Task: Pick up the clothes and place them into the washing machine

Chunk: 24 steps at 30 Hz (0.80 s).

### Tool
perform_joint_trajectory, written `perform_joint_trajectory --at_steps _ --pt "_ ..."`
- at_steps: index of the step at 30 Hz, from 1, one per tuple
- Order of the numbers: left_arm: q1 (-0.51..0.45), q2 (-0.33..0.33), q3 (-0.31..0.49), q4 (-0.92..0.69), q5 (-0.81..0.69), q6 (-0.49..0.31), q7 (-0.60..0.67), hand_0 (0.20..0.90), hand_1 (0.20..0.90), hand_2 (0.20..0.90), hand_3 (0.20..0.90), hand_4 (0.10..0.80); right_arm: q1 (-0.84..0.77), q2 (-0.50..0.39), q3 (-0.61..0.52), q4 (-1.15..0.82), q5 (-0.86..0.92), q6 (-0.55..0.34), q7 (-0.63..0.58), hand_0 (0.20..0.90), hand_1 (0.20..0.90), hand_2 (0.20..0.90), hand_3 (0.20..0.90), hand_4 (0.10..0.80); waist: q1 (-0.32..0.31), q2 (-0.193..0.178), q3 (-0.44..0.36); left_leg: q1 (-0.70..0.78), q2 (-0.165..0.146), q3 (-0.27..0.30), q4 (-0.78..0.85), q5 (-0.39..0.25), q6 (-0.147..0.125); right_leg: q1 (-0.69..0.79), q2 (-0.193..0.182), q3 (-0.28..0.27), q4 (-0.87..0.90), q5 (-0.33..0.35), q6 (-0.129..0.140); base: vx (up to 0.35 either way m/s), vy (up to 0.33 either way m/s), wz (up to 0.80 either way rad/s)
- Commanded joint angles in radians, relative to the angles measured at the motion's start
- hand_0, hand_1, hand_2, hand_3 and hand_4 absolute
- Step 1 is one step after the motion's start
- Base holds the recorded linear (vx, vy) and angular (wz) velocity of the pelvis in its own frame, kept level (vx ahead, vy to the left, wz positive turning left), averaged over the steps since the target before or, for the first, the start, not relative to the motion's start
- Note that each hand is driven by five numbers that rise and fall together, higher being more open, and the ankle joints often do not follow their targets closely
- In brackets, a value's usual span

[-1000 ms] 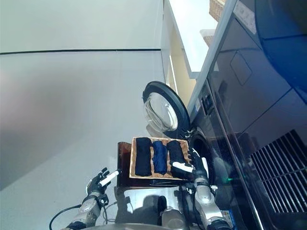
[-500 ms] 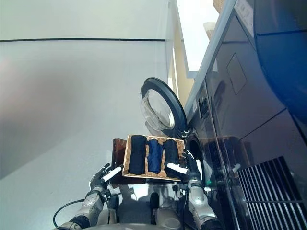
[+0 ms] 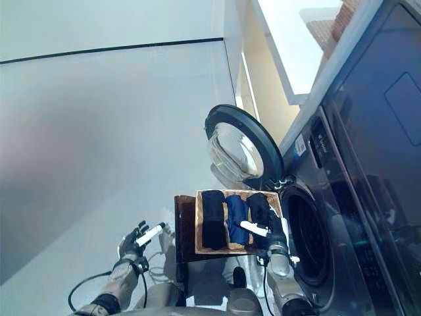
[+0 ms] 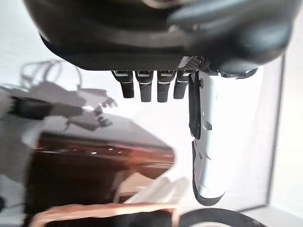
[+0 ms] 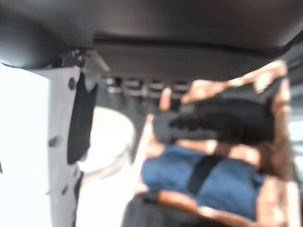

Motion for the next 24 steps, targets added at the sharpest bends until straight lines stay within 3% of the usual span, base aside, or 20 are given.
perform_joint_trajectory --at_steps 1,4,6,9,12,14,24 --pt "-0.035 0.047 0.019 -0.031 -0.01 -0.076 0.015 0.9 0.9 0.9 0.9 0.8 -0.085 -0.007 -0.011 -0.069 -0.02 -0.052 -0.053 0.9 0.9 0.9 0.9 0.8 0.009 -0.047 -0.057 -0.2 0.013 -0.027 0.121 0.069 -0.033 0.037 -0.051 -0.011 0.215 0.022 0.041 -0.01 0.14 -0.39" --pt "-0.036 0.057 0.026 -0.047 -0.017 -0.075 0.02 0.9 0.9 0.9 0.9 0.8 -0.122 -0.011 -0.009 -0.074 -0.067 -0.038 -0.086 0.9 0.9 0.9 0.9 0.8 0.011 -0.039 -0.021 -0.187 0.001 -0.017 0.131 0.044 -0.013 -0.026 -0.076 -0.077 0.29 0.077 0.036 -0.026 0.119 -0.37" --pt "-0.036 0.061 0.032 -0.056 -0.026 -0.08 0.025 0.9 0.9 0.9 0.9 0.8 -0.134 -0.013 -0.017 -0.083 -0.073 -0.035 -0.098 0.9 0.9 0.9 0.9 0.8 0.006 -0.033 0.0 -0.175 0.002 -0.013 0.127 0.035 -0.015 -0.073 -0.091 -0.119 0.277 0.093 0.037 -0.04 0.031 -0.43" --pt "-0.043 0.06 0.036 -0.056 -0.028 -0.087 0.033 0.9 0.9 0.9 0.9 0.8 -0.142 -0.023 -0.028 -0.108 -0.1 -0.029 -0.118 0.9 0.9 0.9 0.9 0.8 -0.011 -0.031 0.018 -0.161 0.004 -0.023 0.118 0.023 -0.028 -0.121 -0.103 -0.158 0.195 0.1 0.04 0.024 -0.066 -0.21" --pt "-0.069 0.06 0.05 -0.054 -0.04 -0.096 0.052 0.9 0.9 0.9 0.9 0.8 -0.178 -0.041 -0.034 -0.096 -0.145 -0.014 -0.16 0.9 0.9 0.9 0.9 0.8 -0.041 -0.051 0.061 -0.143 0.018 -0.056 0.117 -0.006 -0.055 -0.239 -0.144 -0.164 0.062 0.197 0.066 0.104 -0.154 -0.08" --pt "-0.07 0.056 0.048 -0.056 -0.043 -0.098 0.059 0.9 0.9 0.9 0.9 0.8 -0.181 -0.051 -0.038 -0.098 -0.171 -0.007 -0.174 0.9 0.9 0.9 0.9 0.8 -0.043 -0.067 0.076 -0.152 0.023 -0.072 0.146 -0.016 -0.065 -0.229 -0.159 -0.197 0.058 0.205 0.072 0.088 -0.114 0.34" --pt "-0.092 0.019 -0.015 -0.086 -0.046 -0.095 0.051 0.9 0.9 0.9 0.9 0.8 -0.301 -0.102 -0.051 0.075 -0.175 0.013 -0.232 0.9 0.9 0.9 0.9 0.8 -0.038 -0.038 0.094 -0.236 0.043 -0.122 0.083 0.053 -0.101 -0.267 -0.137 -0.274 0.061 0.193 0.061 0.013 -0.091 0.33"
